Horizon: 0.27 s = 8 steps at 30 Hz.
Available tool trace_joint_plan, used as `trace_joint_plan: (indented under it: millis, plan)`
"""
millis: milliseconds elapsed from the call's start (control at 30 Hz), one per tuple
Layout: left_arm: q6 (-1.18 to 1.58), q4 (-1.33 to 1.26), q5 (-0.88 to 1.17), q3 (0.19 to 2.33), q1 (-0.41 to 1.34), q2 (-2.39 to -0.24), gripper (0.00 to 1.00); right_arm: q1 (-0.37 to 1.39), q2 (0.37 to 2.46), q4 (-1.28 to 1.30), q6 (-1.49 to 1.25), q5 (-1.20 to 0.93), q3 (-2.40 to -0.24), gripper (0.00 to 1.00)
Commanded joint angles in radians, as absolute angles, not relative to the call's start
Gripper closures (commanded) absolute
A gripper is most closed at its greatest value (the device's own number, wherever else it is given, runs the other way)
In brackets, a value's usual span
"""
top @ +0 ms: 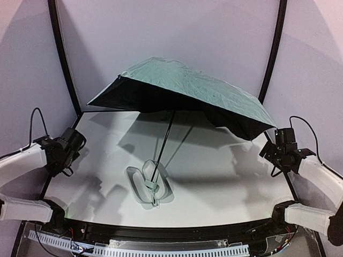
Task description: Open the umbrella
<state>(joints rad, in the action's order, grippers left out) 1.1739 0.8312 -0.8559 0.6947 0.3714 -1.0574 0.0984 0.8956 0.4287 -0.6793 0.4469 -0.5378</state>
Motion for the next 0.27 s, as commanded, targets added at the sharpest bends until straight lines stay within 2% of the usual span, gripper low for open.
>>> trace_joint_plan:
  millis: [0,233]
  plan:
    - [0.984,0.574,-1.130,0.600,0.343,-0.971,0.01,0.089,0.846,0.072,-0.452,0.643,-0.441,0.01]
    - [0.530,0.044,-1.254,0.455,0.339,-0.900,0.01,0.089,0.839,-0.195,-0.290,0.689,-0.314,0.02]
